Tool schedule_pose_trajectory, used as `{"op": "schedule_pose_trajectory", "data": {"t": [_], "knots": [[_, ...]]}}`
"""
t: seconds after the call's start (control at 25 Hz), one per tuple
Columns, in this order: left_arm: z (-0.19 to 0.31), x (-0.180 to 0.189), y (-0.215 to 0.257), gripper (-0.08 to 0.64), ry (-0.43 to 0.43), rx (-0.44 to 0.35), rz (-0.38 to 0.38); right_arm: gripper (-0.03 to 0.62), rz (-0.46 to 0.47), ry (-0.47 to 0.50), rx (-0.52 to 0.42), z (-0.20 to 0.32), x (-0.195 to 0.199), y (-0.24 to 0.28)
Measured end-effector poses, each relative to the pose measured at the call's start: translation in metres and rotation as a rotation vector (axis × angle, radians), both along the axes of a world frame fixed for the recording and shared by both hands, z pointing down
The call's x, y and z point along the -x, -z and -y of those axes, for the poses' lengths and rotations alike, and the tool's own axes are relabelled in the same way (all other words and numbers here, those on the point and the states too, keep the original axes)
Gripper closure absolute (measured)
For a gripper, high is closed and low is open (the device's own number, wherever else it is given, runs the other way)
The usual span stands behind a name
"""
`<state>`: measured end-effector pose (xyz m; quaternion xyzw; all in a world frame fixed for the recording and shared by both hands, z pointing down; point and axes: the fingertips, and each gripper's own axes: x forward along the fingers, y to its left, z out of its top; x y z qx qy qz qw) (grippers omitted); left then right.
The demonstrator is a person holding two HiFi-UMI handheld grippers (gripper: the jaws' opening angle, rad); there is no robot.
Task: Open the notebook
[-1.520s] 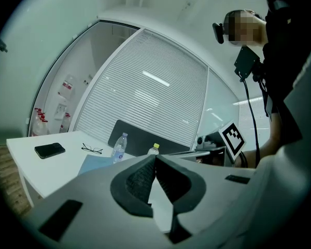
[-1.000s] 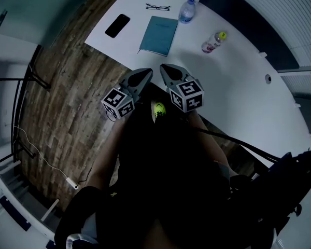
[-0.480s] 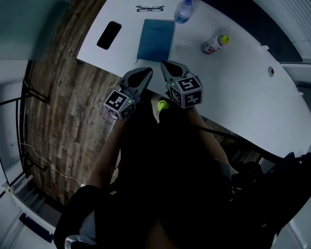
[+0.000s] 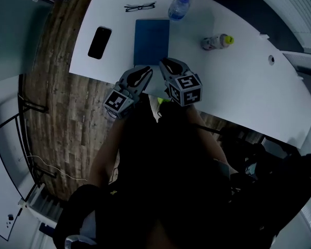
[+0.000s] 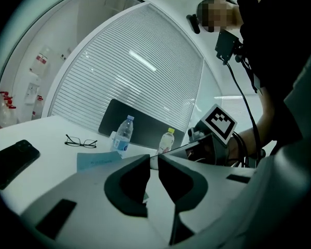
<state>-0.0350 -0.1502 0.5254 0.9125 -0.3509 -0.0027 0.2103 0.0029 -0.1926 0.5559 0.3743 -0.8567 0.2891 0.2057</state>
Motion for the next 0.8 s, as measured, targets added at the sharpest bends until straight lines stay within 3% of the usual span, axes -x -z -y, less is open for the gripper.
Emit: {"op": "schedule_pose_trajectory", "data": {"t": [0.36,0.52,0.6,0.8], "knots": [[0.022,0.021,-0.034,0.503,-0.012,0.07,0.017,0.414,-0.048,-0.1,0.127,0.013,0.001,-0.039],[0.03,0.034,-0.048,0.483,-0.011,0.08,0.059,0.358,-0.031,-0.165,0.199,0.017,-0.001,-0.054],[0.035,0.039,-0.052,0.431,0.006,0.091,0.051,0.344,-0.032,-0.186,0.22,0.019,-0.003,-0.06],[0.046,0.043,-0.065,0.377,0.032,0.167,0.018,0.321,-0.052,-0.225,0.255,0.027,-0.007,-0.071]]}}
